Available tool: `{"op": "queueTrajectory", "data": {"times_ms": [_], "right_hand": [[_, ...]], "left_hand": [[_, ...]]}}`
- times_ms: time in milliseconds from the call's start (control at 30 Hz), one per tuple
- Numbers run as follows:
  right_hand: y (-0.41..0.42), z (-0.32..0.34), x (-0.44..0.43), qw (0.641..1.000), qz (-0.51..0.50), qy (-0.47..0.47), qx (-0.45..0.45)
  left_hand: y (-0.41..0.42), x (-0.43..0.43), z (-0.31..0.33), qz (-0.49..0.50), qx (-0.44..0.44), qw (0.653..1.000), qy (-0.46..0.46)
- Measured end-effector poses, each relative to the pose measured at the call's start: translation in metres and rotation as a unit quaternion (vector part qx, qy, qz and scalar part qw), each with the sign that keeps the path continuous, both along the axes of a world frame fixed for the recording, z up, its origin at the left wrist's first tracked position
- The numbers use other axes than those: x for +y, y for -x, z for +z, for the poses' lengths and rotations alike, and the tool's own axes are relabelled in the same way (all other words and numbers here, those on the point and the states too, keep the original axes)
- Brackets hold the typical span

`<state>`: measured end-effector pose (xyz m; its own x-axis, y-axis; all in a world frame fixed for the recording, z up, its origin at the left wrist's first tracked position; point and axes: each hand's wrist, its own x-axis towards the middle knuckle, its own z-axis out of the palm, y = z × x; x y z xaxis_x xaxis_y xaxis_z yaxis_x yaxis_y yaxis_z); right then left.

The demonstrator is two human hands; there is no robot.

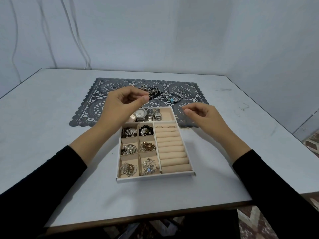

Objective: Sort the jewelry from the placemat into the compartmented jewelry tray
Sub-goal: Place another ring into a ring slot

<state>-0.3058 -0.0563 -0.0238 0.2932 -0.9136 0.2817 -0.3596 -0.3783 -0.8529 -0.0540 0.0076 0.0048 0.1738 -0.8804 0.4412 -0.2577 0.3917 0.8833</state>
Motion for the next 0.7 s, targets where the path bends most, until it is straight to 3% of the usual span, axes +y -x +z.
{"op": "queueTrajectory", "data": {"times_ms": [100, 267, 500, 700], "right_hand": [[0.0, -0.009, -0.003, 0.994, -0.08, 0.038, 0.07], [-0.003, -0.013, -0.004, 0.967, -0.077, 0.104, 0.218], [-0.006, -0.016, -0.003, 0.954, -0.042, 0.099, 0.281], [-0.006, -0.015, -0.001, 0.953, -0.042, 0.088, 0.287]], "left_hand": [[0.001, 0.002, -0.001, -0.01, -0.005, 1.0, -0.006], [0.001, 0.002, -0.005, -0.02, -0.039, 0.999, -0.007], [0.006, 0.003, -0.009, -0.044, -0.112, 0.993, -0.01], [0.013, 0.007, -0.011, -0.091, -0.24, 0.966, -0.007]]}}
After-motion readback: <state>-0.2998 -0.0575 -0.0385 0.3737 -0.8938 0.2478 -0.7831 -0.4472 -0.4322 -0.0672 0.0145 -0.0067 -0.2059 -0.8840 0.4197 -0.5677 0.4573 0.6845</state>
